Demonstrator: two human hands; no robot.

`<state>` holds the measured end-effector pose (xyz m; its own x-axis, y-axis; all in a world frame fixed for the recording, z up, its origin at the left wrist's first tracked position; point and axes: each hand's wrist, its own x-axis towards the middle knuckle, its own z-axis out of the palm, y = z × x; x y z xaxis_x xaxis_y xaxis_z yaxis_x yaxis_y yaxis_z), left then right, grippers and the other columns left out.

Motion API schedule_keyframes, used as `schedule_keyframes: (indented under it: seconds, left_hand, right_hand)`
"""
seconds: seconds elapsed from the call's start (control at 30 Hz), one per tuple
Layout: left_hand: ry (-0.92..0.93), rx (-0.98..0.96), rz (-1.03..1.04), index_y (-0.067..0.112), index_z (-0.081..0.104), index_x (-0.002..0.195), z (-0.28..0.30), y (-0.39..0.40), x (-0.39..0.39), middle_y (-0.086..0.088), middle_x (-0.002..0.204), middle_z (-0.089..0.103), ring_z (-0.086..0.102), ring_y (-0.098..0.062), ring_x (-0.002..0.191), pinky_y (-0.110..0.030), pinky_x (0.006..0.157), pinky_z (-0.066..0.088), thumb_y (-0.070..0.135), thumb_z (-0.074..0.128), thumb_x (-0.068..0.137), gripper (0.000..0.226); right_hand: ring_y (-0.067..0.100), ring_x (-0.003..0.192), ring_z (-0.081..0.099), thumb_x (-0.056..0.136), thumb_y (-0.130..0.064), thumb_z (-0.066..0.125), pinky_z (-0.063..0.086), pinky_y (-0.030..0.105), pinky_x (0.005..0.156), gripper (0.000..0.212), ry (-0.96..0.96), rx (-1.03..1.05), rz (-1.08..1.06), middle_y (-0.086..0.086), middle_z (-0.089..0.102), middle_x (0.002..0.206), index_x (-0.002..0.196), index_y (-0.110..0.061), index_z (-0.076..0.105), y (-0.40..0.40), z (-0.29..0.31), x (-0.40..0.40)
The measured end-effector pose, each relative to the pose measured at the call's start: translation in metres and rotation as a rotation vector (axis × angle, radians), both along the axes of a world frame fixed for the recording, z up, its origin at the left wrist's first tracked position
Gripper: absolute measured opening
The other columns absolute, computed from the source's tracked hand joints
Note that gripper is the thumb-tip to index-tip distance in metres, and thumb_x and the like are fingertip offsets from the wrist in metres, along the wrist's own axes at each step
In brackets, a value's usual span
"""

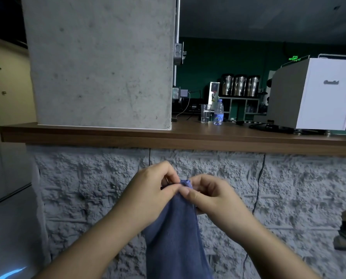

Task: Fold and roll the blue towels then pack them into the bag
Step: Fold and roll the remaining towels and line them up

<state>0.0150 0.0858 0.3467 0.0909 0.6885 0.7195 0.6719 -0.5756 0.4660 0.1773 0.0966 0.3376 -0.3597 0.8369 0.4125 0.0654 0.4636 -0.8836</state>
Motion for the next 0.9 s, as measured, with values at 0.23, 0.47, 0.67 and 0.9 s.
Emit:
schedule_keyframes:
  seconds: [0.23,0.47,0.67,0.9]
  left_hand:
    - [0.359,-0.272,0.022,0.042,0.044,0.084,-0.016,0.009,-0.022,0.023,0.100,0.042,0.041,-0.007,0.104,-0.027,0.093,0.036,0.060,0.056,0.075,0.023]
    - [0.773,-0.290,0.134,0.032,0.047,0.073,-0.032,0.027,-0.069,0.024,0.089,0.041,0.028,0.000,0.106,-0.031,0.103,0.015,0.085,0.023,0.065,0.060]
    - [0.569,-0.075,-0.131,0.032,0.065,0.092,-0.053,0.020,-0.059,0.021,0.082,0.055,0.048,0.004,0.084,-0.018,0.078,0.038,0.054,0.041,0.085,0.033]
    - [0.268,-0.225,-0.167,0.032,0.062,0.079,-0.097,0.001,-0.061,0.013,0.081,0.058,0.056,-0.003,0.079,-0.011,0.067,0.039,0.053,0.057,0.072,0.023]
  right_hand:
    - [0.009,0.066,0.058,0.093,-0.005,0.052,0.047,0.019,0.061,0.015,0.148,-0.042,-0.013,0.000,0.065,0.070,0.083,-0.010,0.062,0.010,-0.008,0.009]
    - [0.015,0.069,0.048,0.096,-0.019,0.053,0.037,0.034,0.070,0.020,-0.104,0.040,-0.224,0.001,0.052,0.070,0.079,-0.007,0.052,0.027,-0.031,0.037]
    - [0.014,0.067,0.044,0.095,-0.024,0.053,0.037,0.034,0.067,0.023,-0.230,0.025,-0.379,0.000,0.047,0.069,0.078,-0.009,0.049,0.036,-0.069,0.055]
    - [0.012,0.068,0.054,0.096,-0.017,0.052,0.055,0.033,0.070,0.019,-0.239,-0.247,-0.182,0.003,0.053,0.070,0.078,-0.011,0.052,0.006,-0.103,0.056]
